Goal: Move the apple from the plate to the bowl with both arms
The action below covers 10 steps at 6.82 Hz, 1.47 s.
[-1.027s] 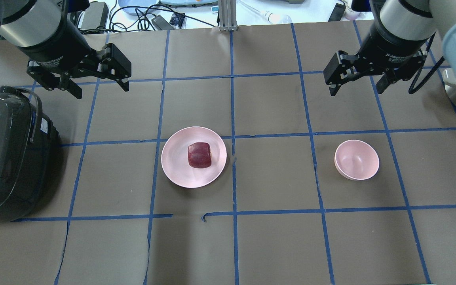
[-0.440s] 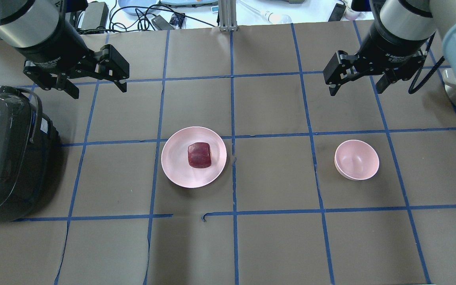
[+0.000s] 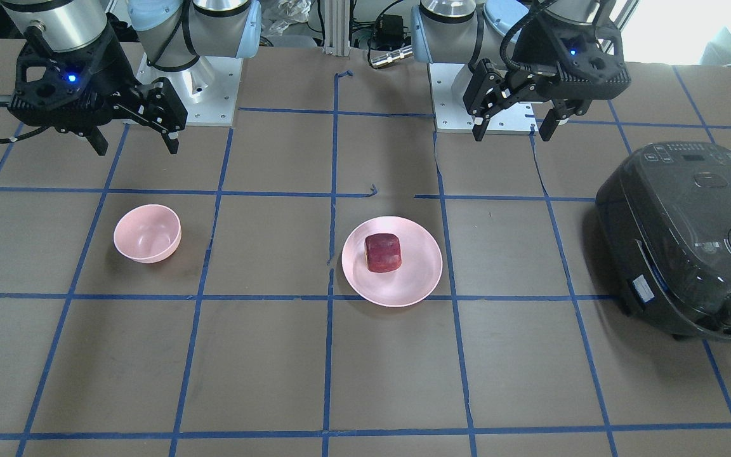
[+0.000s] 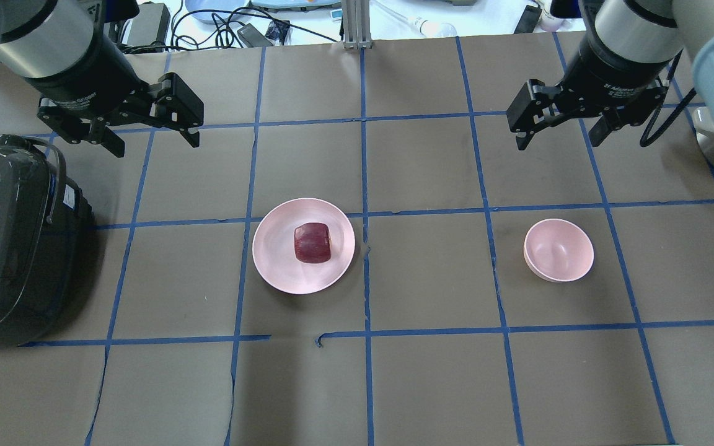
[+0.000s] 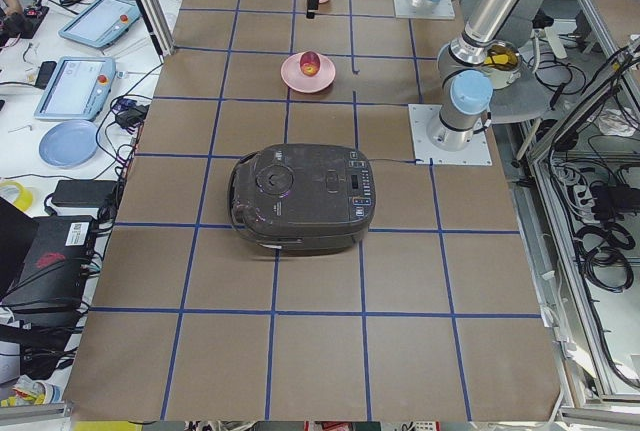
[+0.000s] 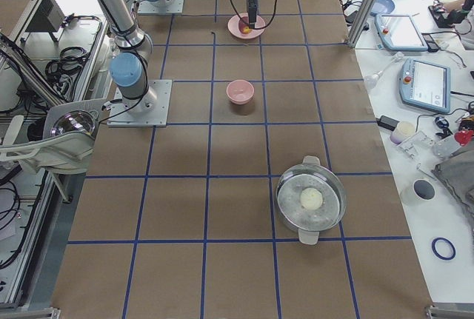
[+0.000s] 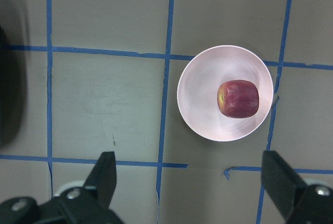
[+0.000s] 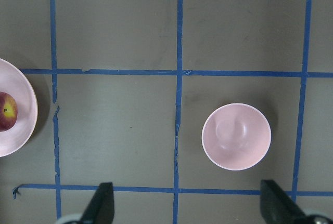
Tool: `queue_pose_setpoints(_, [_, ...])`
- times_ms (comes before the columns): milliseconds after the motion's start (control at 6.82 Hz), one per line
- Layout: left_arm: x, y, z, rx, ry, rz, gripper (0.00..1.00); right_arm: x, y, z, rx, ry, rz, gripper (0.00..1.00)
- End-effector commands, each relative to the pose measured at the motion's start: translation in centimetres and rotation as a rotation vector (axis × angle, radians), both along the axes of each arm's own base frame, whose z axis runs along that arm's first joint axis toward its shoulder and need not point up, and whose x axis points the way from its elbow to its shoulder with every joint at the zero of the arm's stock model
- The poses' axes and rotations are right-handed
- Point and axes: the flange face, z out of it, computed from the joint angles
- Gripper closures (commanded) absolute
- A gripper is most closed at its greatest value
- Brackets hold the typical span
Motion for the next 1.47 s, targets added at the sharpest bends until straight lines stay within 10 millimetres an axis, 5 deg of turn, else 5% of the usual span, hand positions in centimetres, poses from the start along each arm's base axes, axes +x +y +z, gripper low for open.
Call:
queue_pose_setpoints(0, [-0.1,0.1,0.0,0.001,0.000,-0.003,0.00,-0.2,-0.1,0.0,-0.001,0.001,-0.004,0.00])
queue_pose_setpoints(1320, [0.1,0.0,-0.1,0.002,0.003,0.003,0.00,-1.9,-1.4,-1.3,0.008,0.016,0.006,0.00])
